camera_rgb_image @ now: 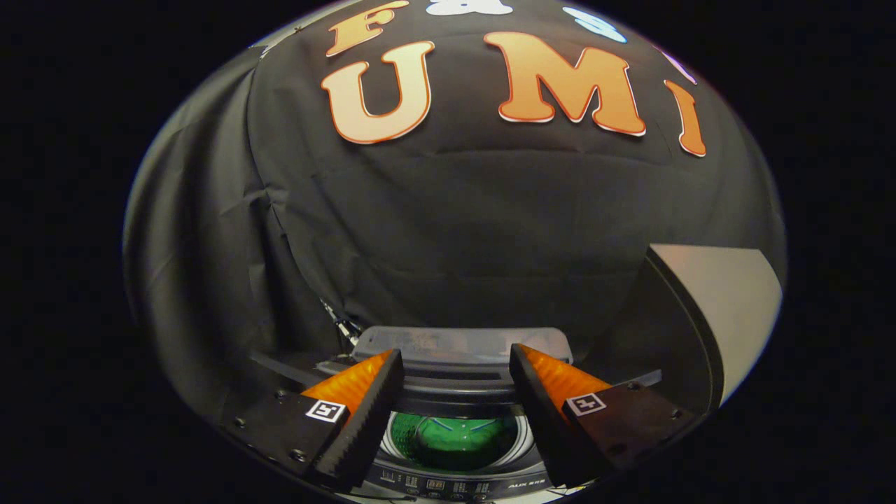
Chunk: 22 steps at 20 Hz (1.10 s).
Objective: Put the clothes into the washing machine and then close the washing machine lid.
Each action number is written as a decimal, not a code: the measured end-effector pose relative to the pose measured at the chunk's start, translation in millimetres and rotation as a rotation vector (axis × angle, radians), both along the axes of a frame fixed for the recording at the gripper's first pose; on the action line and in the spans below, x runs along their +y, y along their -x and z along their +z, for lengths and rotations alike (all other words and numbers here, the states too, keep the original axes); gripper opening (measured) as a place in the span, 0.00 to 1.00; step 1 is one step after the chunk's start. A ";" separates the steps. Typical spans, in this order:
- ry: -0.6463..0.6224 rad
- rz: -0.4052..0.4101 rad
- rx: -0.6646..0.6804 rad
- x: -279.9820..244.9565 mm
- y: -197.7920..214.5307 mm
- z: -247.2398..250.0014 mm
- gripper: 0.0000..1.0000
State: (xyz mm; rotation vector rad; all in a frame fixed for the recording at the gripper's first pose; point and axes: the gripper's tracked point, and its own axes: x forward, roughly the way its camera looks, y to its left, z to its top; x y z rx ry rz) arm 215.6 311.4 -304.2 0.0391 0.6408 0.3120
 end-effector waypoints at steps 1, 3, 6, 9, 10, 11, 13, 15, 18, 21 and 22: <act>0.003 0.003 0.014 0.9 4.0 -12.5 0.99; 0.018 -0.003 0.035 0.5 12.4 -34.7 0.99; 0.001 0.002 0.100 5.2 22.2 -72.0 0.99; 0.023 0.016 0.143 7.6 37.5 -103.8 0.99; 0.035 0.019 0.165 4.9 43.1 -116.3 0.98; 0.039 0.019 0.187 4.8 49.5 -127.8 0.99; 0.031 0.015 0.218 3.3 56.6 -143.2 0.99; 0.014 0.014 0.222 6.5 60.0 -141.8 0.99; 0.010 0.012 0.173 2.2 58.3 -117.2 0.99; -0.019 0.019 0.109 0.8 58.5 -65.1 0.99; -0.025 0.021 0.079 2.4 57.2 -48.7 0.99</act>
